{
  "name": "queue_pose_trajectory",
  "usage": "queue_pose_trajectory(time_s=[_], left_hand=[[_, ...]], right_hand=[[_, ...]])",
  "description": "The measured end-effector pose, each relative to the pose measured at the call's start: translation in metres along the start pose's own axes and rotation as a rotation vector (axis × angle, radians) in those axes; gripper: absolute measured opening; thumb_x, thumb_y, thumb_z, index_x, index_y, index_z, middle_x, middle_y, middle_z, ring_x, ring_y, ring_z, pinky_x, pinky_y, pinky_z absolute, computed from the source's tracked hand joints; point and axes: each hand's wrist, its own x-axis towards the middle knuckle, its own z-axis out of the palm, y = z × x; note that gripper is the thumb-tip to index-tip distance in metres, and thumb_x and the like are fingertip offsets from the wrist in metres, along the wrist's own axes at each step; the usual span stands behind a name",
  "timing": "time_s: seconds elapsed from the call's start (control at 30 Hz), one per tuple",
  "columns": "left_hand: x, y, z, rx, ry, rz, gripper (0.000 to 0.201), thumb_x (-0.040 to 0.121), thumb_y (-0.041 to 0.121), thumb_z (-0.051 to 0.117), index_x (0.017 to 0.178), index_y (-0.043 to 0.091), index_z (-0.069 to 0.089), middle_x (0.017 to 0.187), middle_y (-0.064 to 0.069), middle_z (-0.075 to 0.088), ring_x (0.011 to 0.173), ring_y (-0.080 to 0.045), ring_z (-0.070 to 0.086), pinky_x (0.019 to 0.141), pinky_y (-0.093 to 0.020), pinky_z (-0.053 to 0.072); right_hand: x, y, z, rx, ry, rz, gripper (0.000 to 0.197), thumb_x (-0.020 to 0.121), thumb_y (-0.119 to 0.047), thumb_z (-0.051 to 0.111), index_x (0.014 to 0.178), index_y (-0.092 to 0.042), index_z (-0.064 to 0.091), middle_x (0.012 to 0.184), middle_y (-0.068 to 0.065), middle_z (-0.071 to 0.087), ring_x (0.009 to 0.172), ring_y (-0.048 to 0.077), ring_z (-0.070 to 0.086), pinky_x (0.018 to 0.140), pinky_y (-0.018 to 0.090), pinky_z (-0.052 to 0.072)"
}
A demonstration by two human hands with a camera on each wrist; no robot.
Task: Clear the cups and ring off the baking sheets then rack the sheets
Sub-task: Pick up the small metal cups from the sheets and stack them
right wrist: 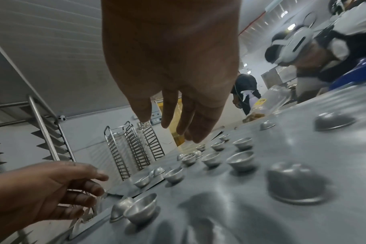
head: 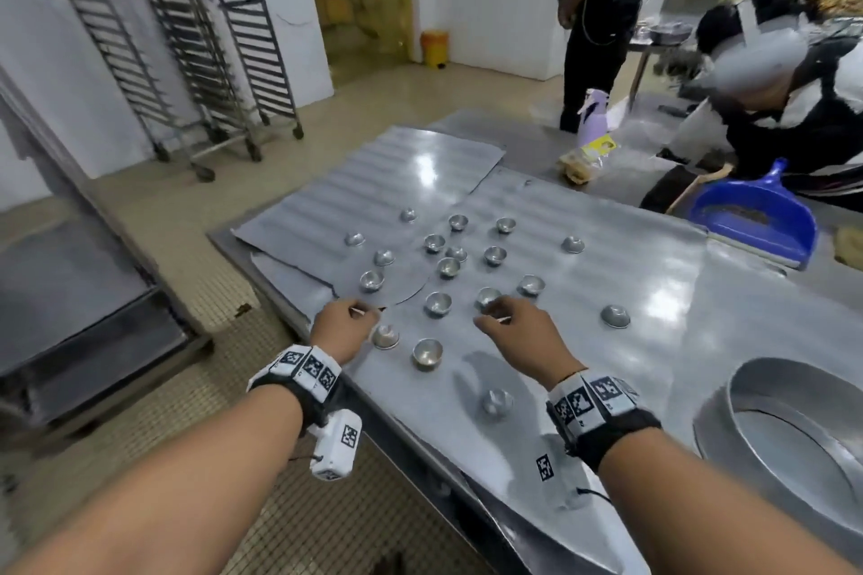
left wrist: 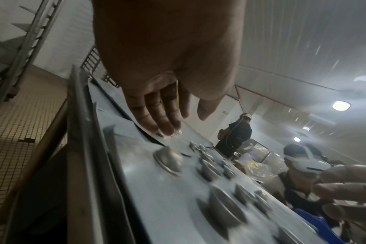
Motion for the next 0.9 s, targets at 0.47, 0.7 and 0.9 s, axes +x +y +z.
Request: queue_pose_trajectory(time_s=[0.47, 0.7, 0.9], left_hand=[[0.173, -0.049, -0.041, 0.129, -0.149, -0.121, 0.045, 0.083, 0.030, 0.073, 0.122, 0.014, 0.056, 0.116, -0.006, 0.061, 0.097, -0.023, 0.055, 0.082, -0.027, 0.041], [0.190, -0.062, -0.026, -0.021, -0.155, -0.192, 0.063, 0.078, 0.023, 0.080, 0.133, 0.011, 0.050, 0.117, -0.005, 0.057, 0.102, -0.025, 0.059, 0.093, -0.031, 0.047], [0.194, -0.071, -0.023, -0.170, -0.175, -0.162, 0.038, 0.082, 0.008, 0.076, 0.113, 0.013, 0.056, 0.106, -0.008, 0.066, 0.094, -0.024, 0.063, 0.083, -0.029, 0.049]], right_hand=[[0.150, -0.059, 0.107, -0.095, -0.106, 0.100, 0.034, 0.087, -0.037, 0.069, 0.118, -0.021, 0.066, 0.117, -0.004, 0.068, 0.102, 0.014, 0.063, 0.091, 0.031, 0.050], [0.176, -0.070, 0.131, -0.156, -0.183, 0.065, 0.052, 0.084, -0.039, 0.072, 0.131, -0.024, 0.057, 0.128, 0.002, 0.061, 0.109, 0.019, 0.060, 0.095, 0.039, 0.050], [0.195, -0.085, 0.161, -0.298, -0.283, -0.006, 0.073, 0.080, -0.044, 0.075, 0.144, -0.031, 0.043, 0.134, 0.003, 0.056, 0.118, 0.023, 0.055, 0.096, 0.036, 0.046]])
